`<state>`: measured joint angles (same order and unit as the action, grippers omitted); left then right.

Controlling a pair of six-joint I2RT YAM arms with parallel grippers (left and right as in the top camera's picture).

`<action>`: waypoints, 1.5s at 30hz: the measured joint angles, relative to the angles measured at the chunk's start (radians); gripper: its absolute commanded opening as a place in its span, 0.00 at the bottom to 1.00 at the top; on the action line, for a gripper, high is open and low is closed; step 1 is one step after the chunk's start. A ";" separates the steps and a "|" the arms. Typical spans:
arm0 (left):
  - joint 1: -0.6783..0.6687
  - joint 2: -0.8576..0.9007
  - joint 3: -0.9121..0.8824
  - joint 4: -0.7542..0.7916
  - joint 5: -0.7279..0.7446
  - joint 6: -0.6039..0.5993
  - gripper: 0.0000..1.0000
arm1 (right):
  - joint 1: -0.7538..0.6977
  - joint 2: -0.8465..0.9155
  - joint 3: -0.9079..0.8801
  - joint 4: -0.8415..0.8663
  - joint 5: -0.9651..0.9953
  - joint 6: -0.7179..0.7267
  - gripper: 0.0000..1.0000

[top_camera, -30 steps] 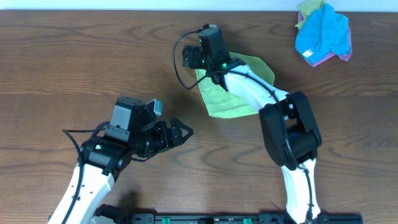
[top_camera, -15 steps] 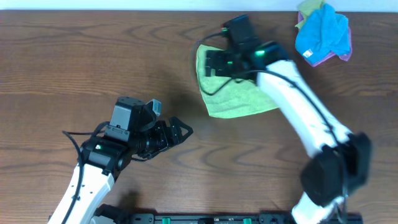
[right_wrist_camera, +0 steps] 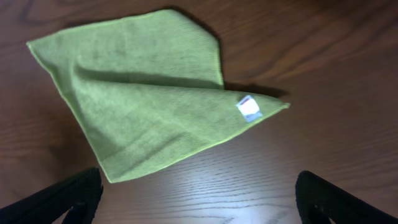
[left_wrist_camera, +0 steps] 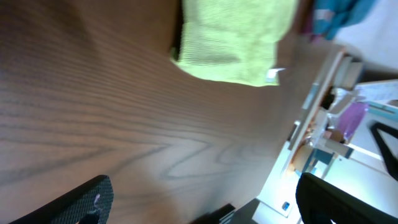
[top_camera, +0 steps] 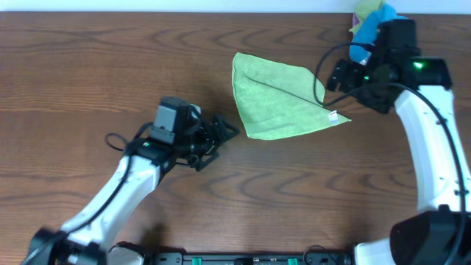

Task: Fold the cloth
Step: 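Grasp the towel's left corner with the left gripper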

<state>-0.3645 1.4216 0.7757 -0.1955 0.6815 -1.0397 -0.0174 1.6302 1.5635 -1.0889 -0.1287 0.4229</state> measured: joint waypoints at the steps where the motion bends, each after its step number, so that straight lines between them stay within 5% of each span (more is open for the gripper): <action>1: -0.007 0.027 -0.001 0.032 0.001 -0.007 0.95 | -0.013 -0.007 -0.004 0.000 -0.013 -0.007 0.99; 15: -0.114 0.344 -0.002 0.436 0.006 -0.101 0.96 | -0.040 -0.083 -0.009 0.000 -0.084 -0.072 0.99; 32: -0.114 0.386 -0.002 0.560 -0.166 -0.128 0.99 | -0.040 -0.120 -0.009 -0.051 -0.142 -0.143 0.99; 45: -0.127 0.505 0.042 0.765 -0.165 -0.192 1.00 | -0.040 -0.121 -0.009 -0.054 -0.156 -0.150 0.99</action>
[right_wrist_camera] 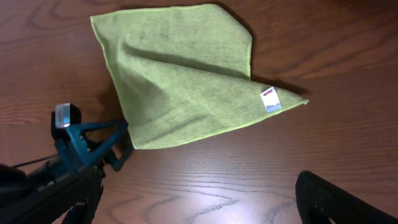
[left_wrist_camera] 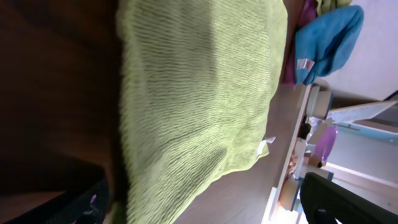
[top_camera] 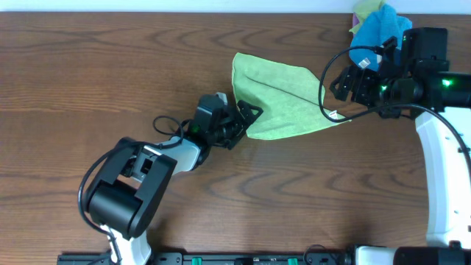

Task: Fold the cloth
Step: 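Grasp the towel's left corner with the left gripper, then pull the towel corners apart and lay it flat, both grippers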

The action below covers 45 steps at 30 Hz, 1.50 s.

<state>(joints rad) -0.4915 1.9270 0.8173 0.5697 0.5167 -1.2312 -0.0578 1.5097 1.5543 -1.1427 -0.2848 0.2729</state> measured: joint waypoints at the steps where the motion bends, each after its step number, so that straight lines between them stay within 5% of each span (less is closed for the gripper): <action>1: -0.004 0.006 0.007 0.002 0.000 -0.001 0.96 | 0.000 0.000 0.000 -0.001 0.000 0.000 0.99; 7: -0.048 0.051 0.029 0.022 -0.001 -0.027 0.64 | 0.000 0.000 0.000 -0.017 0.000 0.000 0.99; 11: -0.072 0.071 0.023 -0.008 -0.003 -0.030 0.06 | 0.000 0.000 0.000 -0.027 0.000 -0.010 0.99; 17: -0.036 0.087 0.021 -0.026 0.052 0.003 0.06 | 0.000 -0.006 -0.057 -0.023 0.023 -0.026 0.99; 29: 0.250 0.087 0.020 -0.093 0.435 0.142 0.06 | 0.000 -0.007 -0.514 0.251 -0.011 0.013 0.98; 45: 0.328 0.085 0.026 -0.286 0.561 0.360 0.06 | 0.000 -0.007 -0.829 0.527 -0.169 0.109 0.91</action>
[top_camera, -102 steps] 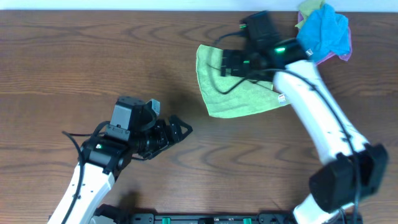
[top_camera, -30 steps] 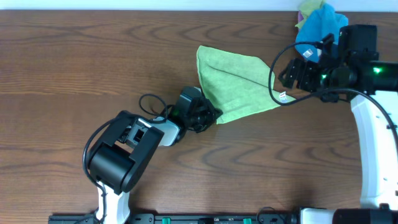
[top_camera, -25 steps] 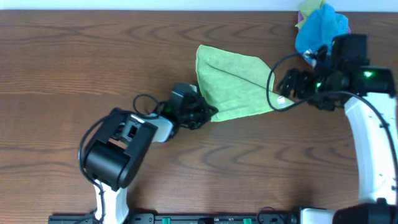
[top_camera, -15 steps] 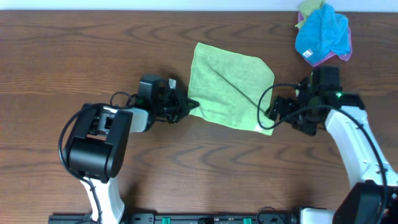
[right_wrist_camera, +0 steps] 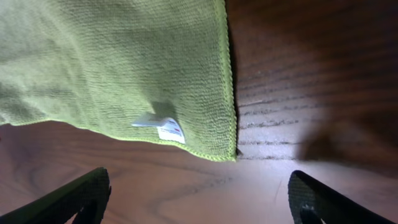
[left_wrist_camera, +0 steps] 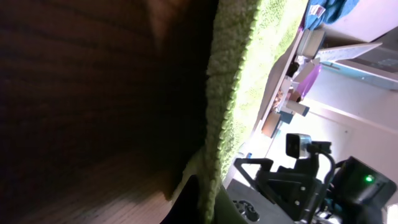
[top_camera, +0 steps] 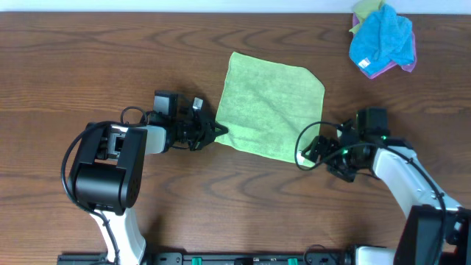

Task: Fold the cloth
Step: 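Pull the towel corners apart and lay it flat, both grippers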

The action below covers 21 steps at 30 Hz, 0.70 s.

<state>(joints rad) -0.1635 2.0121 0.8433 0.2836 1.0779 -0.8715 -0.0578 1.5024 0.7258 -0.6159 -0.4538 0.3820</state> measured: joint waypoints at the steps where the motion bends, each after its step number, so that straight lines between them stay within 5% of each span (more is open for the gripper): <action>1: 0.000 0.000 0.000 -0.005 0.001 0.005 0.06 | 0.000 0.000 -0.016 0.019 -0.004 0.005 0.90; 21: 0.011 0.000 0.000 -0.026 0.056 0.031 0.06 | 0.019 -0.048 -0.209 0.464 -0.093 0.143 0.90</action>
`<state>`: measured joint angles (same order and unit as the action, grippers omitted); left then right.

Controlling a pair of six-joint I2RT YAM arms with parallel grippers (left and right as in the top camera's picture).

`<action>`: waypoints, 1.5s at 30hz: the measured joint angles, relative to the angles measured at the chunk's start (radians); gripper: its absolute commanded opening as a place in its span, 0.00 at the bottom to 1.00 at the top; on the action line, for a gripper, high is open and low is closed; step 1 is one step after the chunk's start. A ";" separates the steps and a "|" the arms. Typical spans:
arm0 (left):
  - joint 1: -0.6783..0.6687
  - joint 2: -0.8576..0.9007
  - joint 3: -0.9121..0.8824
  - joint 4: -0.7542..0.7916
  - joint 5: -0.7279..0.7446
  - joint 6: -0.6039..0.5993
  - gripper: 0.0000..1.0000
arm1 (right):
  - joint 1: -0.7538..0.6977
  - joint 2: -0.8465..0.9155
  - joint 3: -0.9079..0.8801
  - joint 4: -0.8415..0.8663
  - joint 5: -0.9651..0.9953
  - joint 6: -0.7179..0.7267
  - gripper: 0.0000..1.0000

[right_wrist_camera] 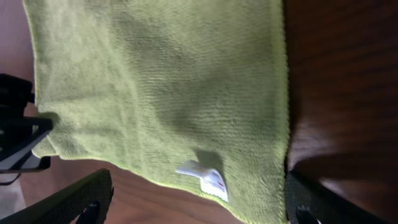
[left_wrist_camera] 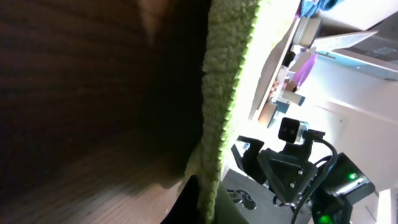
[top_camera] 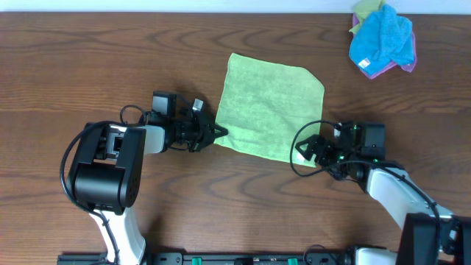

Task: Fold the cloth
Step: 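Pull the towel corners apart and lay it flat, both grippers, then grasp the near edge of the towel with both grippers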

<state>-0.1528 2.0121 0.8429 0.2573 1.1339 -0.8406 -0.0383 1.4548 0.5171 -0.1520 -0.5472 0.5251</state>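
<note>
The green cloth (top_camera: 271,103) lies spread flat as a square in the middle of the table. My left gripper (top_camera: 217,133) lies low at its near left corner and is shut on that corner. The left wrist view shows the cloth's edge (left_wrist_camera: 222,93) running down into the left gripper (left_wrist_camera: 202,196). My right gripper (top_camera: 309,149) is open at the near right corner. In the right wrist view the cloth (right_wrist_camera: 155,81) and its white tag (right_wrist_camera: 208,178) lie between the spread fingers (right_wrist_camera: 74,199) of the right gripper (right_wrist_camera: 196,205).
A pile of blue, purple and yellow cloths (top_camera: 381,37) sits at the back right corner of the brown wooden table (top_camera: 88,66). The left arm's cable loops beside its wrist.
My right gripper has come closer to the cloth's near right corner, which now lies between its open fingers. The left gripper and the cloth have not moved.
At first the cloth lay folded in a triangle, with both grippers open and off it. Then my left gripper was at its near left corner. Later the cloth lay spread square, left gripper shut on that corner, right gripper low by the near right corner.
</note>
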 measured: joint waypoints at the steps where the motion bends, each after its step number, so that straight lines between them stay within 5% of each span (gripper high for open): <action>1: 0.001 0.000 0.000 0.000 0.004 0.000 0.06 | 0.009 -0.001 -0.007 0.020 0.003 0.009 0.90; 10: 0.002 0.000 0.000 -0.006 0.018 0.005 0.06 | 0.070 0.029 -0.033 0.137 0.030 0.062 0.77; 13: 0.002 0.000 0.000 -0.020 0.023 0.016 0.06 | 0.089 0.060 -0.029 0.171 0.046 0.071 0.53; 14: 0.002 0.000 0.000 -0.032 0.025 0.029 0.06 | 0.092 0.068 -0.027 0.174 0.055 0.070 0.36; 15: 0.002 0.000 0.000 -0.045 0.029 0.040 0.06 | 0.095 0.076 -0.027 0.172 0.075 0.074 0.08; 16: 0.002 0.000 0.001 -0.062 0.033 0.057 0.06 | 0.097 0.079 -0.028 0.172 0.083 0.073 0.01; 37: 0.094 -0.027 0.030 -0.768 0.033 0.639 0.06 | 0.153 -0.026 -0.067 -0.031 0.108 0.085 0.01; 45: 0.099 -0.030 0.028 -0.911 -0.019 0.777 0.06 | 0.180 -0.099 -0.083 -0.112 0.145 0.085 0.01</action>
<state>-0.0536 1.9820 0.8707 -0.6533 1.1145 -0.0639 0.1417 1.3560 0.4343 -0.2642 -0.4019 0.6098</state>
